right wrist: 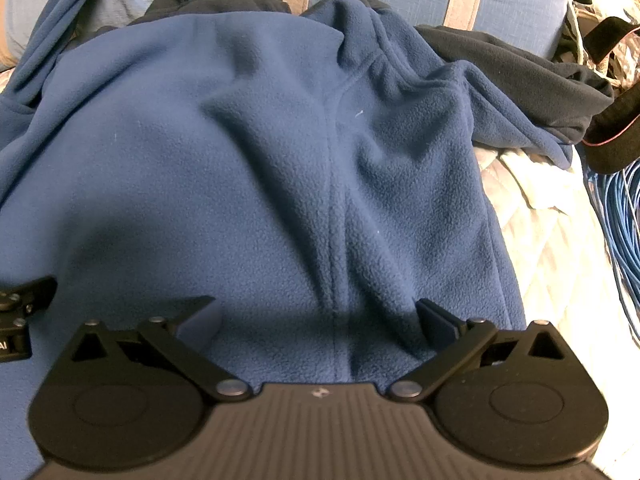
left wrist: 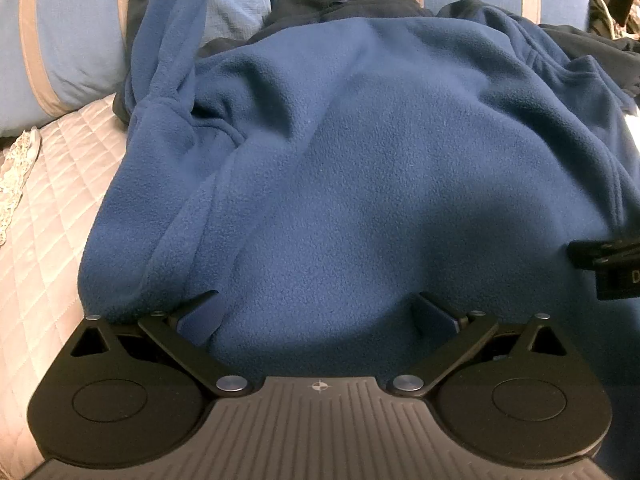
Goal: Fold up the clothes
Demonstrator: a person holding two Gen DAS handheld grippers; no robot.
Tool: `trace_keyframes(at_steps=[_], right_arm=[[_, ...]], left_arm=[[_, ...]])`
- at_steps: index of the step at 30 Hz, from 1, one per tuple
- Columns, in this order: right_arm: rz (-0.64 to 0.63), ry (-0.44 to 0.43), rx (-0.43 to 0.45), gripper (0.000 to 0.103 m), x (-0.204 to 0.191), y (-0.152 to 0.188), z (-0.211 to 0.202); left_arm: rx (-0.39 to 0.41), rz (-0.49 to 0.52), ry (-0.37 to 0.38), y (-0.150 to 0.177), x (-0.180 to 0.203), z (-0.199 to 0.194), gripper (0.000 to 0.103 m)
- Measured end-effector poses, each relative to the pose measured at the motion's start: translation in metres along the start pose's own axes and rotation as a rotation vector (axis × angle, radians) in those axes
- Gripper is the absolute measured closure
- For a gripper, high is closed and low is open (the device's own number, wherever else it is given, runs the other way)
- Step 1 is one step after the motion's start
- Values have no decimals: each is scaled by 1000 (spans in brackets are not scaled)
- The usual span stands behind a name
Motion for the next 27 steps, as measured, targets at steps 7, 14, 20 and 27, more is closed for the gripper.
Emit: trace_keyframes(at_steps=[7,14,20,27], right_arm=[[-2,5,-1,0,1,-1,-4],[-1,3,-1,0,2,-5,-2],[-2,5,2,0,1,-4,-3],[-4,8,4,0,0,-2,-4]], left_arm=[[1,-1,0,1,0,0,0],[-3,-1,0,-1,1,1,0],[-4,-2,1,0,1,0,0],[-4,-1,2,0,1,-1,0]])
Point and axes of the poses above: each gripper's, at about its wrist camera, not at the fingertips, and z roughly the way its jaws point, x to its right, y to its underside, the point moved 1 cm from there along z, roughly the way its jaws point, and after that the axes turned 1 degree about x, right-handed, at the moved point
